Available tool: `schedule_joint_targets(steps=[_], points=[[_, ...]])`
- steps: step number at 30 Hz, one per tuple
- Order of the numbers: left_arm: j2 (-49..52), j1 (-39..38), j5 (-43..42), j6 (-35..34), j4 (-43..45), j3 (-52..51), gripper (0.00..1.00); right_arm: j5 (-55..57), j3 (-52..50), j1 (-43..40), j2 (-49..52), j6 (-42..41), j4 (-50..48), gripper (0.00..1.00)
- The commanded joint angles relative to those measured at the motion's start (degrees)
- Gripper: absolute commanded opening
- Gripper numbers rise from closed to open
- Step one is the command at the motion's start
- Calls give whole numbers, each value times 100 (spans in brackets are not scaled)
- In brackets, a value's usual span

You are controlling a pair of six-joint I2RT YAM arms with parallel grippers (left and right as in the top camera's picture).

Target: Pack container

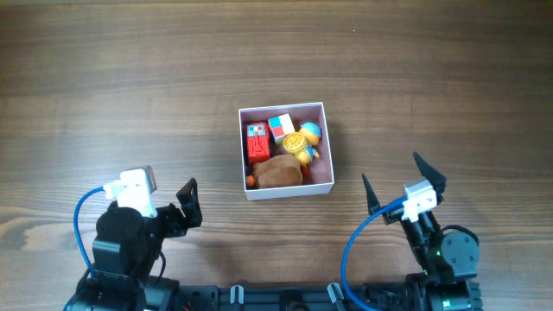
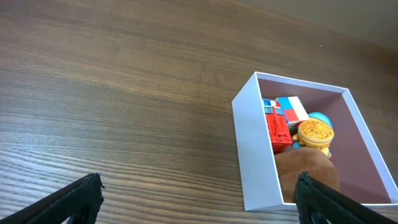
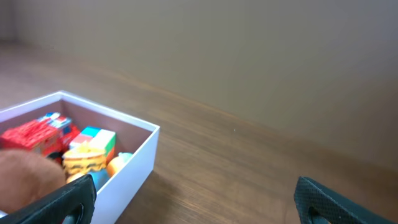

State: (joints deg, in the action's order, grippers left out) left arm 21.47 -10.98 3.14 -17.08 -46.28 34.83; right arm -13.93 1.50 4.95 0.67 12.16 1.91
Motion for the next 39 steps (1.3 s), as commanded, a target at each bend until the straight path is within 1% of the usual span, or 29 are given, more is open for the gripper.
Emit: schedule_joint_targets(steps=[1, 3, 6, 27, 29, 31, 33, 34, 37, 39], points=[[-20, -4, 55, -74, 15, -48, 100, 691, -83, 35, -48, -1019, -151, 100], [-20, -4, 55, -74, 15, -48, 100, 737, -83, 35, -48, -1021, -149, 100], [-20, -4, 55, -74, 15, -48, 100, 833, -85, 35, -48, -1237, -144, 100], [-22, 0, 52, -76, -37, -48, 100, 754, -83, 35, -46, -1235, -153, 100], [-210, 216, -22, -74, -439, -52, 100, 756, -83, 35, -46, -1231, -153, 100], [-660, 474, -81, -39, -494, -201, 100, 756, -83, 35, -42, -1233, -153, 100], [-1250, 732, -120, 245, -238, -619, 100, 756, -85, 35, -39, -1233, -153, 100], [-1473, 844, -155, 400, 57, -876, 100, 754, -83, 35, -39, -1233, -153, 100], [-1985, 1250, -538, 1054, 1565, -1770, 100, 754, -83, 35, -39, -1233, -153, 100], [-2096, 1335, -815, 1438, 2865, -2339, 100, 754, -83, 35, -39, -1231, -153, 100]])
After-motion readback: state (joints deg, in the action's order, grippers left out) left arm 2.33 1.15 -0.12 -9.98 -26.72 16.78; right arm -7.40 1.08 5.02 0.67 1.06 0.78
